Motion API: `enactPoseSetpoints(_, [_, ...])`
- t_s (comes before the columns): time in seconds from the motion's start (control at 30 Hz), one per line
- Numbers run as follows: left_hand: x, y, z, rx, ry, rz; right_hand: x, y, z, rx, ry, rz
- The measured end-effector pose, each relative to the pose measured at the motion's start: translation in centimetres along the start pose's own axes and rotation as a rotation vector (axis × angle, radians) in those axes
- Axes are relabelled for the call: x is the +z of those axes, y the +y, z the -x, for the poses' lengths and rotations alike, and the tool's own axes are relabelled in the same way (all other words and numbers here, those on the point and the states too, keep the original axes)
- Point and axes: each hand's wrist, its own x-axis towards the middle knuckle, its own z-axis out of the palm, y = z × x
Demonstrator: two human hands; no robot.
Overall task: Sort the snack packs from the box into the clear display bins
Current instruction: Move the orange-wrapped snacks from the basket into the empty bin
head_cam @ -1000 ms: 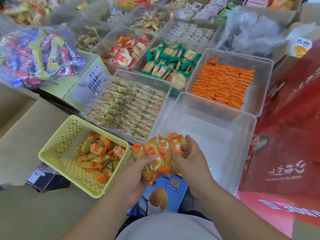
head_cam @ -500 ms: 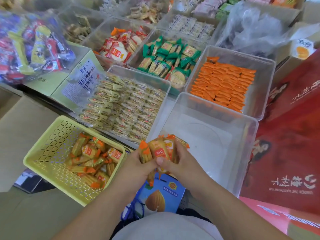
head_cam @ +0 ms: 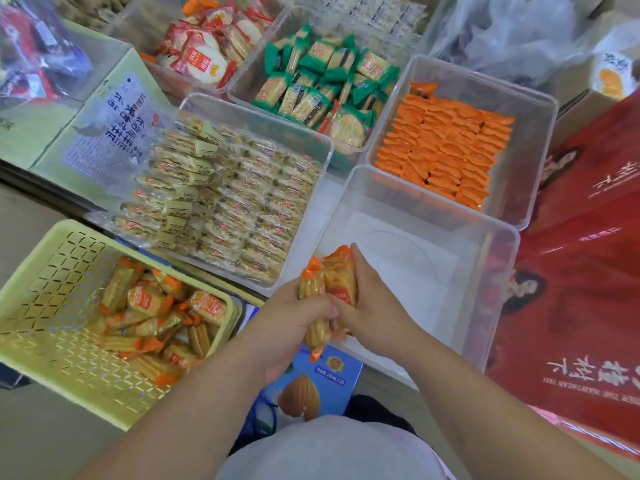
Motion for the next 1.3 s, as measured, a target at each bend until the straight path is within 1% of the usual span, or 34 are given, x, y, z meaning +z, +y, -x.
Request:
enactPoseSetpoints(0.07, [0.0,0.0,-0.3,-0.014,-0.022,0.039,0.2,0.2,-0.3,0.007,0.019,0.024])
enactPoseSetpoints(0.13, [-0.1,0.2,-0.5,-0.014,0.015,0.090,-0.1,0.6,-0.7,0.064,0.076,0.034])
enactPoseSetpoints(0.2, [-0.5,0.5,-0.9,0.012,0.107,0.095,-1.0,1.6,-1.6,0.112,0.164,0.078])
enactPoseSetpoints(0.3, [-1.5,0.6,-1.4,0.075,0.262,-0.006,-3.4,3.9,-4.2,0.201,0.322,0.273])
enactPoseSetpoints(0.4, [-2.4,0.0,-1.4,0.091,0.353,-0.057,-5.0,5.7,-7.9,0.212,0.387,0.442])
enactPoseSetpoints(0.47, [-2.5,-0.8,-1.4,0.076,0.354,-0.062,-5.2,6.6,-10.1,0.222,0.359,0.580])
enactPoseSetpoints(0.53, [-2.5,-1.3,-1.3,0.066,0.347,-0.051,-4.6,7.2,-11.7,0.225,0.291,0.723])
enactPoseSetpoints(0.63, [-2.6,-1.6,-1.1,0.054,0.353,-0.038,-3.3,8.2,-13.1,0.206,0.145,0.814])
enactPoseSetpoints(0.7, [-2.7,-1.7,-1.2,0.056,0.360,-0.024,-3.1,8.7,-13.4,0.201,0.082,0.764])
enactPoseSetpoints(0.8, [-2.8,-1.7,-1.2,0.061,0.353,-0.004,-3.9,9.1,-13.3,0.173,0.073,0.675])
enactPoseSetpoints(0.9, [-2.9,-1.7,-1.3,0.047,0.315,0.034,-4.8,9.4,-12.9,0.204,-0.002,0.755])
enactPoseSetpoints(1.0, [-3.0,-1.9,-1.5,0.020,0.290,0.053,-4.6,9.3,-12.9,0.215,-0.086,0.730])
enactPoseSetpoints(1.13, [-3.1,-2.2,-1.5,0.019,0.237,0.177,-3.8,8.5,-12.8,0.203,-0.088,0.717])
enactPoseSetpoints(1.3, [-2.9,-1.7,-1.7,0.019,0.277,0.230,-4.1,8.1,-12.5,0.207,-0.033,0.658])
